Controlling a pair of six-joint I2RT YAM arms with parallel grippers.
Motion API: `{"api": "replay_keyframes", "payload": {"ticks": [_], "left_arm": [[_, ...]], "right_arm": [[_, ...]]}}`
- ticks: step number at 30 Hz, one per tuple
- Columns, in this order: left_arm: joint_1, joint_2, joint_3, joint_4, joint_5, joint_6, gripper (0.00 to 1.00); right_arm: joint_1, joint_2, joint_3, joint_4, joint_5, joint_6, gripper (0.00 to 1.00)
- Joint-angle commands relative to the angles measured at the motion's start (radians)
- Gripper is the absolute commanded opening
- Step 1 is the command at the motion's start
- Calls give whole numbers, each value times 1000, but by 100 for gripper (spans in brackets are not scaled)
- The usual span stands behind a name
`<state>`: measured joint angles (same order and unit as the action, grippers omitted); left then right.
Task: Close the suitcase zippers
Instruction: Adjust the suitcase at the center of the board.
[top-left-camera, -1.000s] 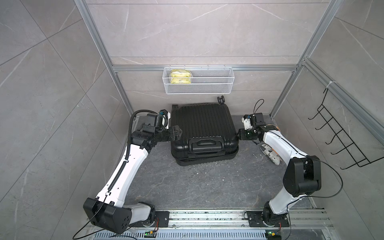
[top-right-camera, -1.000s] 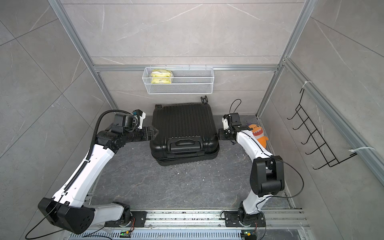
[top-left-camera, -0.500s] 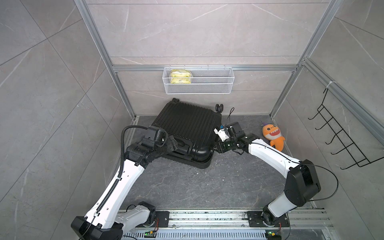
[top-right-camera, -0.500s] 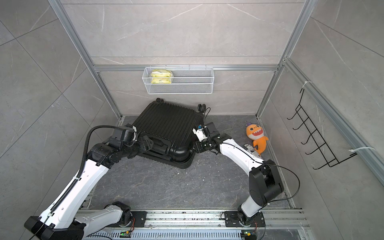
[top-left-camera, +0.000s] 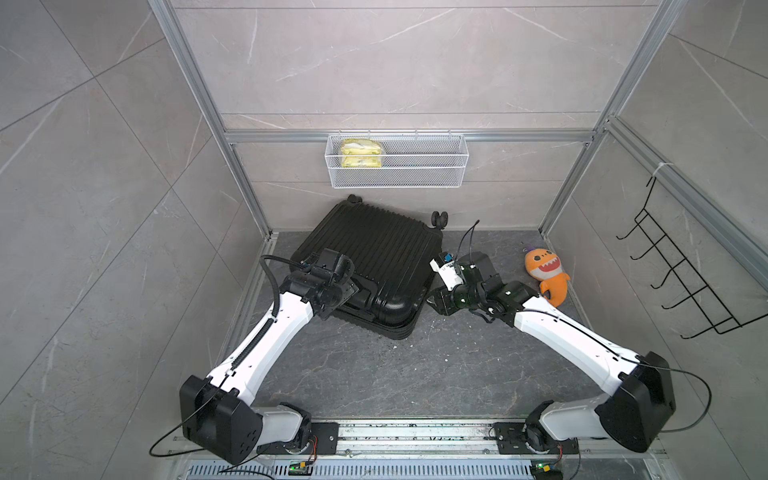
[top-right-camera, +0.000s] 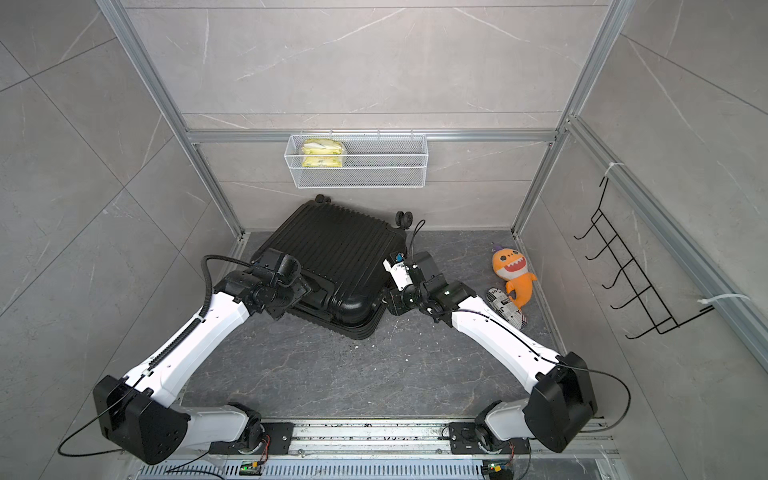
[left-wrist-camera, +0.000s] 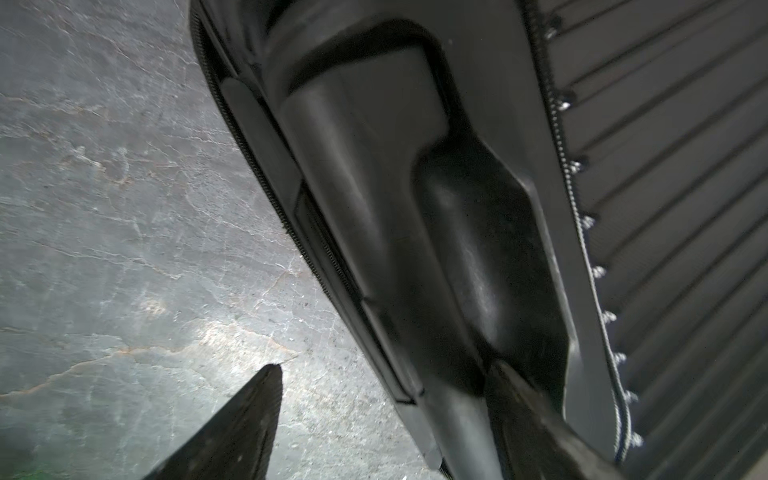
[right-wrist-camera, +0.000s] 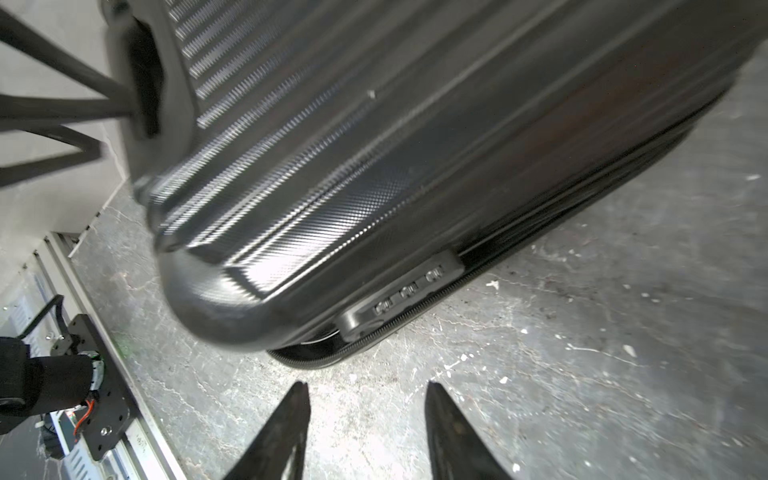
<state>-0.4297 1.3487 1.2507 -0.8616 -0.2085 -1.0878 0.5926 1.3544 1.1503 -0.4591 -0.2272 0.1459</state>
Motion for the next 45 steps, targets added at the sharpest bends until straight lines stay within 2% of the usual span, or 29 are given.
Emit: {"api": "replay_keyframes", "payload": {"ticks": [1, 9, 11, 14, 16, 18, 20, 24, 31, 33, 36, 40, 43, 45], "left_arm": [[12, 23, 21, 55, -31, -57, 79], [20, 118, 18, 71, -66, -77, 76], [25, 157, 23, 59, -59, -72, 72], [32, 205, 59, 7, -57, -38, 55], [38, 227, 100, -66, -84, -14, 37], [54, 234, 123, -111, -110, 15, 25], [93, 227, 120, -121, -97, 65, 19], [220, 197, 95, -81, 14, 237, 7], [398, 137, 99, 22, 148, 566, 5], [444, 135, 106, 53, 231, 643, 5], [488, 161, 144, 68, 352, 743, 1], [504, 242, 246, 2, 417, 866, 0], [525, 286, 292, -2, 476, 925, 0], [538, 309, 312, 4, 531, 952, 0]], "right_arm": [[1, -64, -38, -55, 37, 19, 49], [1, -154, -85, -103, 86, 26, 49], [1, -165, -84, -107, 102, 26, 49], [2, -176, -86, -107, 145, 30, 48], [-1, -188, -94, -104, 189, 32, 48], [-4, -206, -102, -104, 232, 31, 48], [-14, -223, -110, -105, 261, 21, 48], [-79, -251, -126, -122, 283, 8, 48], [-253, -334, -205, -104, 214, -3, 49], [-286, -333, -228, -92, 187, -3, 49], [-300, -329, -284, -29, 135, -5, 49], [-300, -347, -396, 138, 13, -32, 46], [-300, -369, -496, 305, -117, -37, 46], [-293, -367, -538, 381, -155, -33, 45]]}}
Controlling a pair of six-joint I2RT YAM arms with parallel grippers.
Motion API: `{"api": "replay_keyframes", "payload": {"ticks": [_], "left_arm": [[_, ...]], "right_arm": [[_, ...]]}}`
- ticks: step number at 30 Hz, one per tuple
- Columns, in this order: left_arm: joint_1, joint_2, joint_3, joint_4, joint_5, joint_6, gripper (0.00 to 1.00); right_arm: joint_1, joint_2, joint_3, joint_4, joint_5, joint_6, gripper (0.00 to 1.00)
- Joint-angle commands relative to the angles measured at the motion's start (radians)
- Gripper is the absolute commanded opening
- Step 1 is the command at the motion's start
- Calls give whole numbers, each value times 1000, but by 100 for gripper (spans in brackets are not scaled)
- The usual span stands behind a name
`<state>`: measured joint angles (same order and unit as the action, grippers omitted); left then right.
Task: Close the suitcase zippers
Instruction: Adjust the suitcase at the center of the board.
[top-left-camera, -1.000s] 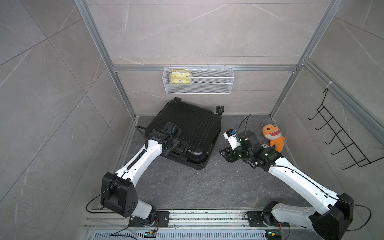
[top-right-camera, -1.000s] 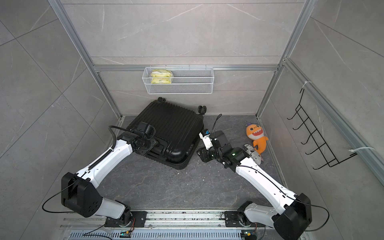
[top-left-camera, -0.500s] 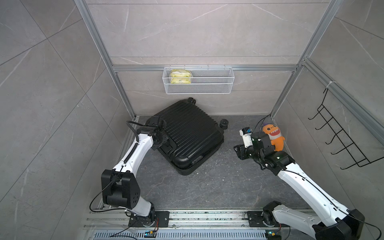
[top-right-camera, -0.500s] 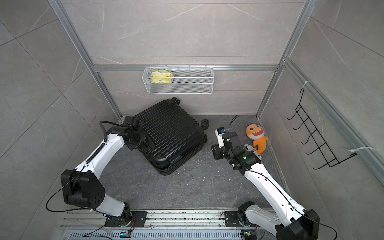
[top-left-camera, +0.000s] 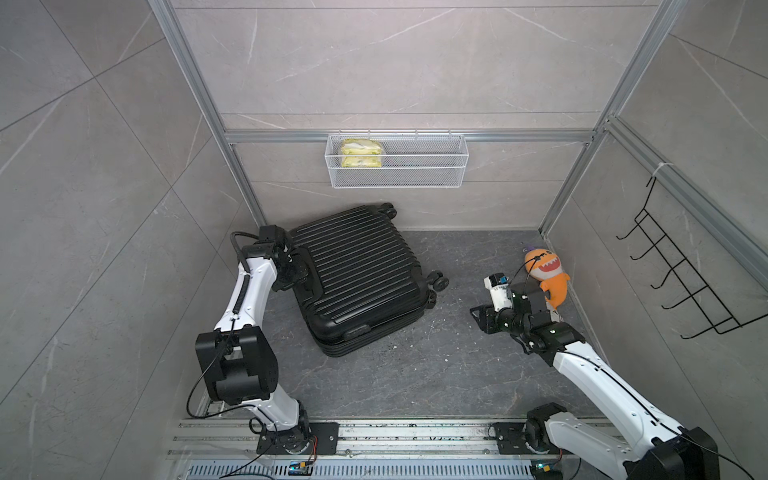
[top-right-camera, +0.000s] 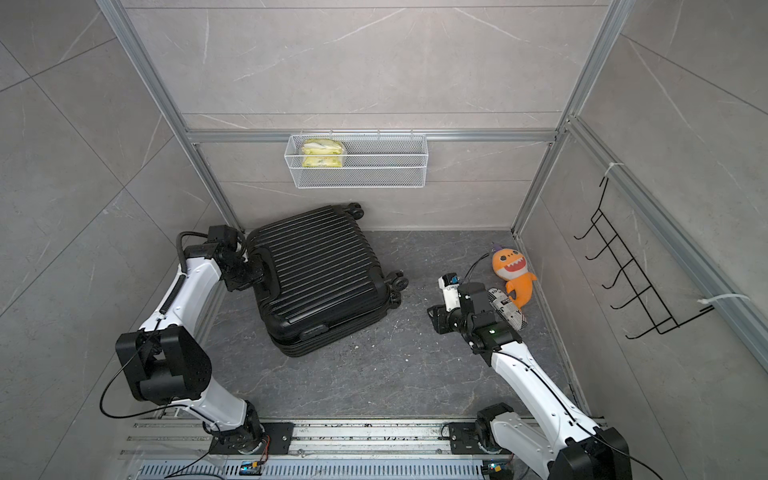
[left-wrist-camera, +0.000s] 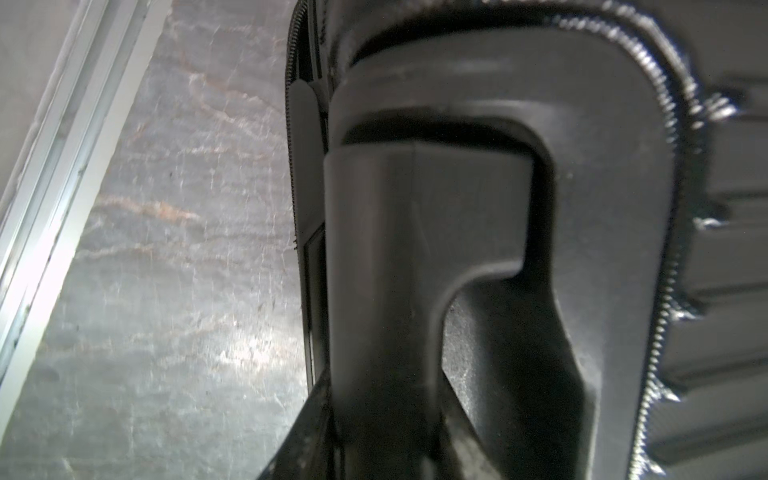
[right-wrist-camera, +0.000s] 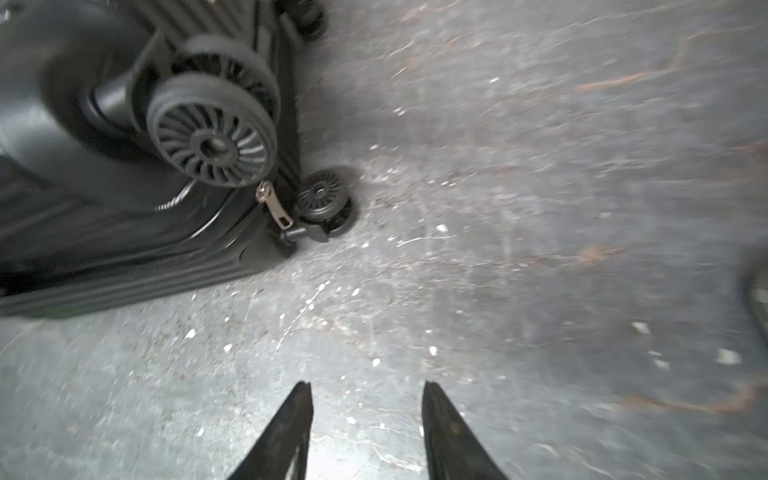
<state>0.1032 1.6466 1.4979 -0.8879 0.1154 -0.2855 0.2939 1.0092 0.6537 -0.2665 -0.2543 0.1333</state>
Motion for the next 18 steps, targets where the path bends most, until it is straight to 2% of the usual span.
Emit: {"api": "replay_keyframes", "payload": {"ticks": [1, 8, 13, 18], "left_arm": [[10, 25, 80, 30, 227, 156, 0], [13, 139, 234, -34, 303, 216, 0], [13, 177, 323, -69, 327, 210, 0], [18, 211, 358, -68, 303, 179, 0]], "right_arm": [[13, -16, -59, 226, -144, -24, 45], [125, 78, -163, 504, -173, -97, 38], [136, 175, -252, 810, -204, -79, 32], [144, 301, -267, 959, -219, -97, 30]]}}
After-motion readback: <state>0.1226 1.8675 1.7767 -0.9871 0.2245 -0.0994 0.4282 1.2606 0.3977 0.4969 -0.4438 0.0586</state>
